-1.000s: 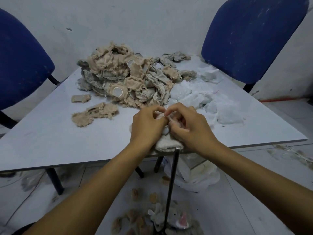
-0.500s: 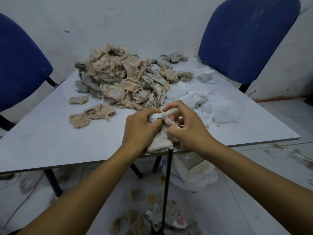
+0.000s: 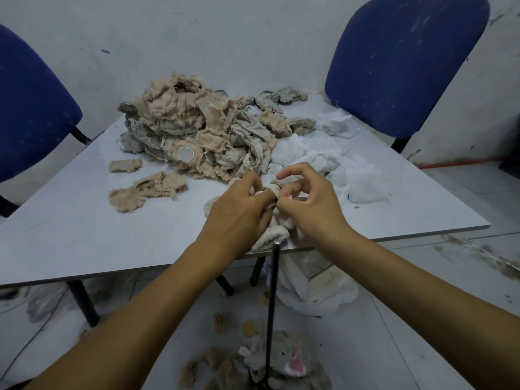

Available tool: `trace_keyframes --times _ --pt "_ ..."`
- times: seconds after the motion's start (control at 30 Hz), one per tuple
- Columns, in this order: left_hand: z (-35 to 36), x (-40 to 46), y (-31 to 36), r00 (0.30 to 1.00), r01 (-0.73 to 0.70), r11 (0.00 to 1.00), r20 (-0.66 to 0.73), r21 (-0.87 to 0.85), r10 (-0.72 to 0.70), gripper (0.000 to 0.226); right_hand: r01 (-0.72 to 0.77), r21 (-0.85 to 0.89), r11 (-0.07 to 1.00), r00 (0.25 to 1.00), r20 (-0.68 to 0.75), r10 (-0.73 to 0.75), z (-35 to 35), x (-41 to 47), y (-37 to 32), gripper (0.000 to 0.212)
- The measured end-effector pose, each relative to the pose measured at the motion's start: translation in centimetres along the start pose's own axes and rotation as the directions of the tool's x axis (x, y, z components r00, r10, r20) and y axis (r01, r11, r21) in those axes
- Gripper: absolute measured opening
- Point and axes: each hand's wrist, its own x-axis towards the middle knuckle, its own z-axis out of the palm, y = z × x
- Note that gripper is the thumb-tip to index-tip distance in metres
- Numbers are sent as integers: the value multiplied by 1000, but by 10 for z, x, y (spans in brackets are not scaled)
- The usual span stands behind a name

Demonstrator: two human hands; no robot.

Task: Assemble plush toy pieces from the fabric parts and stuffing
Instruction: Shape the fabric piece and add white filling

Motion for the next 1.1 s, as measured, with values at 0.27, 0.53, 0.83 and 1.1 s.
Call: trace_keyframes --times 0.27,0.53,0.83,1.1 --pt "-1 6 -2 925 364 818 75 -445 -372 12 56 -343 938 998 43 -43 2 0 12 43" --pt "2 9 1 914 335 876 -105 -347 -392 21 163 -244 956 987 43 -158 15 -6 5 26" --pt "-1 -4 -13 994 98 927 81 -362 -74 16 -81 18 997 997 -10 81 4 5 12 18" --pt "-6 1 -5 893 407 710 89 -575 -441 37 116 66 991 964 234 -129 5 -8 0 33"
